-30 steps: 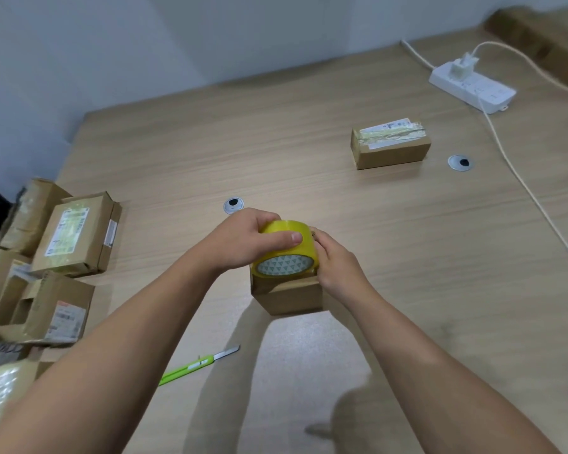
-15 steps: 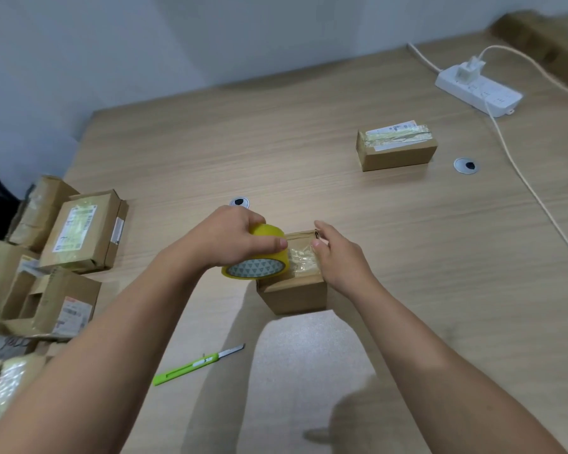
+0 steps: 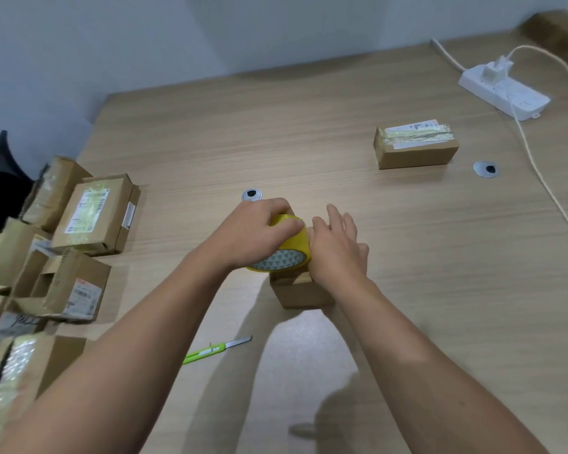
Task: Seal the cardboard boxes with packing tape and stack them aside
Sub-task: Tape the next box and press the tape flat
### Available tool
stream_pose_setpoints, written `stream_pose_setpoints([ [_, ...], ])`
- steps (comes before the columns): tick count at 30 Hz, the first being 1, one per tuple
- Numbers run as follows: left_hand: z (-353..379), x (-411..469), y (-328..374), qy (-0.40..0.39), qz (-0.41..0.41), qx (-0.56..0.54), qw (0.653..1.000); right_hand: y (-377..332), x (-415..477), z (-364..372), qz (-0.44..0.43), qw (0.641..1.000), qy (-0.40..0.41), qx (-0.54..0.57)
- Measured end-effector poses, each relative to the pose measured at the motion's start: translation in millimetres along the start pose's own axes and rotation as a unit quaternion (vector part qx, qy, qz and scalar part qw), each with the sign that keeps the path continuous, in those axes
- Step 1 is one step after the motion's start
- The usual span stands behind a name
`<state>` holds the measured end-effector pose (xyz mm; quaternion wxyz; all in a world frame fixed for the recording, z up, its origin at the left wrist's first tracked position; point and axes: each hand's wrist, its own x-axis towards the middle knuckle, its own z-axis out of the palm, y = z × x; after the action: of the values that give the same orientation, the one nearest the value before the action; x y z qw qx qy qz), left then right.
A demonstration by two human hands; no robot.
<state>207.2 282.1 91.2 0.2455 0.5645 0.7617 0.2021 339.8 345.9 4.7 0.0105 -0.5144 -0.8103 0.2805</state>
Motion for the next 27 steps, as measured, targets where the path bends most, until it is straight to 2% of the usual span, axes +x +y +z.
stream_pose_setpoints([
  [3, -7, 0, -16, 0.014, -0.01, -0.111, 0.994, -7, -4, 6, -0.03, 0.999, 0.006, 0.034],
  [5, -8, -3, -29, -0.027, -0.025, -0.172, 0.984, -1, -8, 11, -0.063, 0.996, 0.035, 0.058],
  [7, -2, -10, -39, -0.066, -0.039, -0.202, 0.976, 6, -9, 12, -0.068, 0.995, 0.042, 0.062],
  [10, 2, -13, -48, -0.044, -0.044, -0.248, 0.967, 8, -5, 11, -0.059, 0.996, 0.031, 0.067],
  [13, -3, -11, -49, -0.038, -0.046, -0.236, 0.97, 5, -4, 11, -0.056, 0.996, 0.024, 0.069],
  [17, -17, -9, -50, -0.045, -0.055, -0.164, 0.984, 8, -4, 10, -0.052, 0.995, 0.024, 0.078],
  [24, -29, -14, -79, -0.049, -0.118, -0.068, 0.989, 7, -3, 11, -0.048, 0.996, 0.024, 0.073],
  [27, -21, -15, -90, -0.051, -0.137, -0.065, 0.987, 7, -3, 11, -0.048, 0.996, 0.024, 0.076],
])
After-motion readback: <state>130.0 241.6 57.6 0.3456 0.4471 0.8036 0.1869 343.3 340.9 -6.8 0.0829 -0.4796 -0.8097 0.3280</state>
